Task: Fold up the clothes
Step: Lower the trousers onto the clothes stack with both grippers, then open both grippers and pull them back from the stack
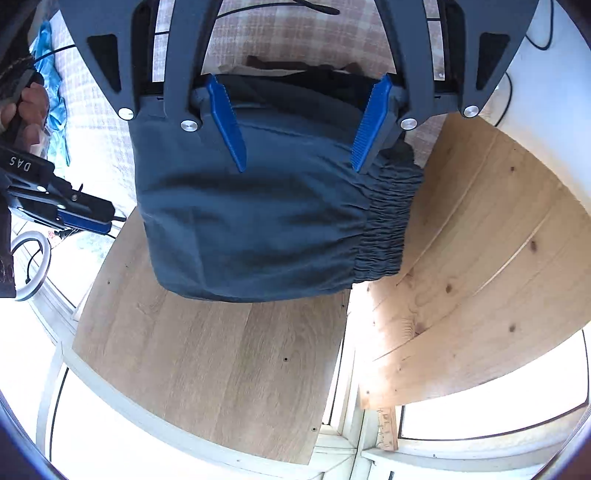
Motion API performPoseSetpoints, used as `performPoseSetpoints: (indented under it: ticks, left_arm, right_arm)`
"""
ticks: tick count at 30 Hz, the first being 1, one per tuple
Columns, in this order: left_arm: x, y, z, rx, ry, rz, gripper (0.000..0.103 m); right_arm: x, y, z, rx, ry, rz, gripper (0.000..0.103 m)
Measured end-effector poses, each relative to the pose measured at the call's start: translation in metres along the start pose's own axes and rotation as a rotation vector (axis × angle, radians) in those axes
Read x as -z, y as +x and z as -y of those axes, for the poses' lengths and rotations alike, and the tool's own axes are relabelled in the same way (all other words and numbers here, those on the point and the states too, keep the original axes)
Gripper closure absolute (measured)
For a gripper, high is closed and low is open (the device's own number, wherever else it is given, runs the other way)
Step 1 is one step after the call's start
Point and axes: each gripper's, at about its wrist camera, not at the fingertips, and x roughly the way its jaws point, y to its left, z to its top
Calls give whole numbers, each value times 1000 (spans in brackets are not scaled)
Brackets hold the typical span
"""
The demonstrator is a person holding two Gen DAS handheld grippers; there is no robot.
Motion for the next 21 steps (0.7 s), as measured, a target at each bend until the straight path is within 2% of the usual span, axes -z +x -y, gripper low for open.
performPoseSetpoints:
  ticks: [4, 6, 8, 10, 12, 14, 16, 19, 21]
  left_arm:
    - [-10, 12, -11, 38, -16, -15, 46]
    - [-17, 28, -7, 38, 16, -28, 45]
    - [-18, 57, -5, 71, 30, -106, 43]
    - [-13, 75, -6, 50, 54, -169, 47]
    - [-9, 58, -6, 33, 75, -147, 48]
    - [-4, 36, -6, 16, 94, -116, 45]
    - [6, 7, -8, 5, 75, -86, 28]
    - [27, -37, -5, -8, 54, -48, 26]
    - [44, -60, 1, -30, 18, -34, 24]
  right_arm:
    - [16, 14, -11, 9, 57, -27, 67]
    - [19, 30, -20, 22, 61, -48, 67]
    - [21, 52, -32, 85, 19, -89, 67]
    - [30, 58, -33, 104, -6, -152, 67]
    - [40, 42, -29, 108, -16, -171, 67]
    - [50, 14, -21, 149, -4, -157, 67]
    - [61, -15, -10, 165, 33, -135, 65]
    - [81, -56, 5, 194, 111, -79, 55]
    - [96, -77, 14, 201, 172, -43, 53]
